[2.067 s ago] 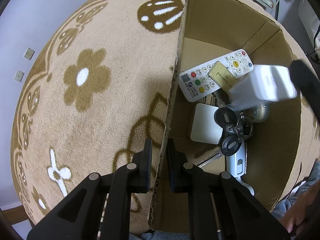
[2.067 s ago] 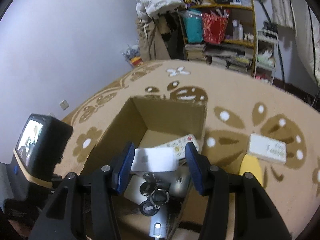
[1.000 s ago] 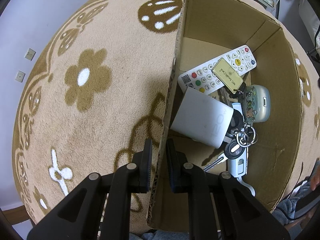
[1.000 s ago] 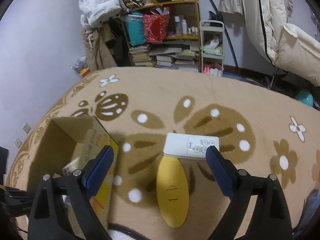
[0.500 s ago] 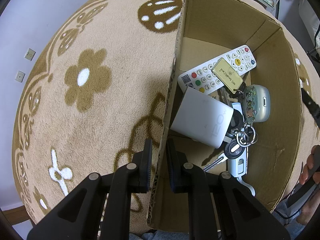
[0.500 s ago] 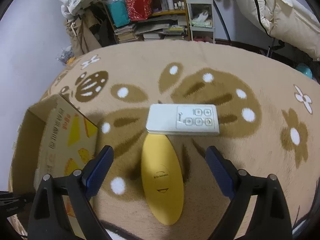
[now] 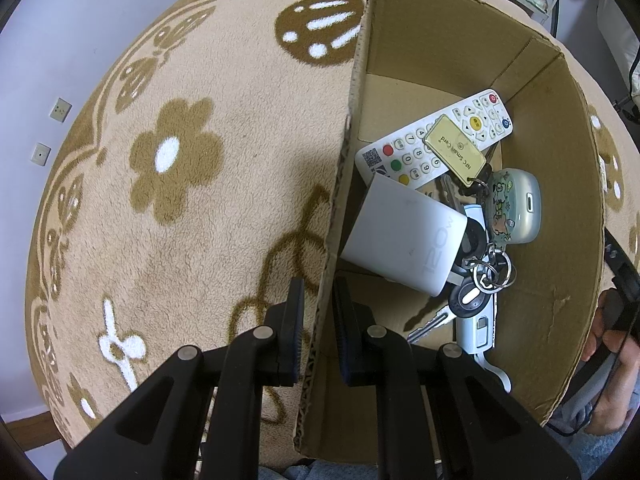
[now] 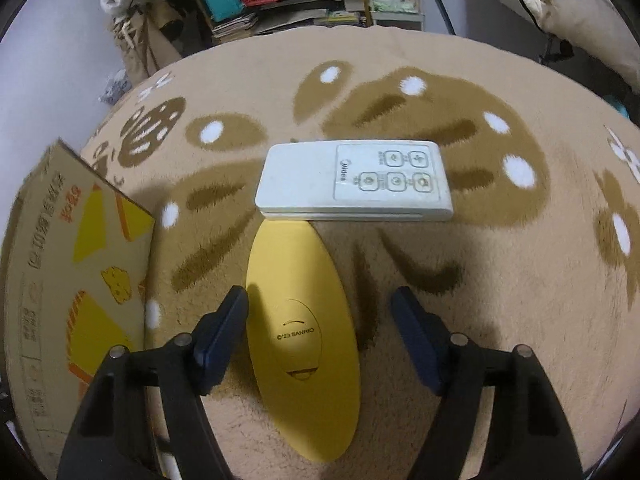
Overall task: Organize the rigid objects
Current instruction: 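Move the right tool to the yellow oval case and grasp it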
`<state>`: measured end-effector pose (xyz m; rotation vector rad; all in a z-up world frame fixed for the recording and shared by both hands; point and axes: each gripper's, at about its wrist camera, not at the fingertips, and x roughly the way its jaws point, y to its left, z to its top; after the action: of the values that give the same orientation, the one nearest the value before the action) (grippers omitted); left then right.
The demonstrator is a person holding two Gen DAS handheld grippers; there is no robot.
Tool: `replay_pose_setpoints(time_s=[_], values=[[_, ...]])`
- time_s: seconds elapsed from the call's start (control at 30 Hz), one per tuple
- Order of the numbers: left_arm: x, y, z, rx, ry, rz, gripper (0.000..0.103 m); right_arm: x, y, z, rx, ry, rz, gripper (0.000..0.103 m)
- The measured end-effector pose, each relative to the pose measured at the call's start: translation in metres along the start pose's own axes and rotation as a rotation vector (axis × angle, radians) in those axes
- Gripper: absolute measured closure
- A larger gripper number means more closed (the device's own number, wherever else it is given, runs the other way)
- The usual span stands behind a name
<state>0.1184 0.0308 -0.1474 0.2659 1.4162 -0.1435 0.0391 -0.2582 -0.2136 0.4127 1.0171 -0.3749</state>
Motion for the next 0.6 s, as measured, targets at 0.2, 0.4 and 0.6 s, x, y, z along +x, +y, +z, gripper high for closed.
replay_pose_setpoints(time_s=[0.2,0.4,0.6], values=[[0.000,0.000,0.000,0.001,0.000,0.002,0.089,-0.002,0.017,-0.004,-0.059,0.004,-0.057,0.037],[0.000,-0.001,-0.001,0.004,-0.001,0.007,0.089,-0.002,0.023,-0.009,-0.096,0.017,-0.071,0.041],[0.000,-0.001,-0.001,0.003,0.000,0.007,0.089,0.001,0.023,-0.006,-0.164,0.082,-0.051,0.042]])
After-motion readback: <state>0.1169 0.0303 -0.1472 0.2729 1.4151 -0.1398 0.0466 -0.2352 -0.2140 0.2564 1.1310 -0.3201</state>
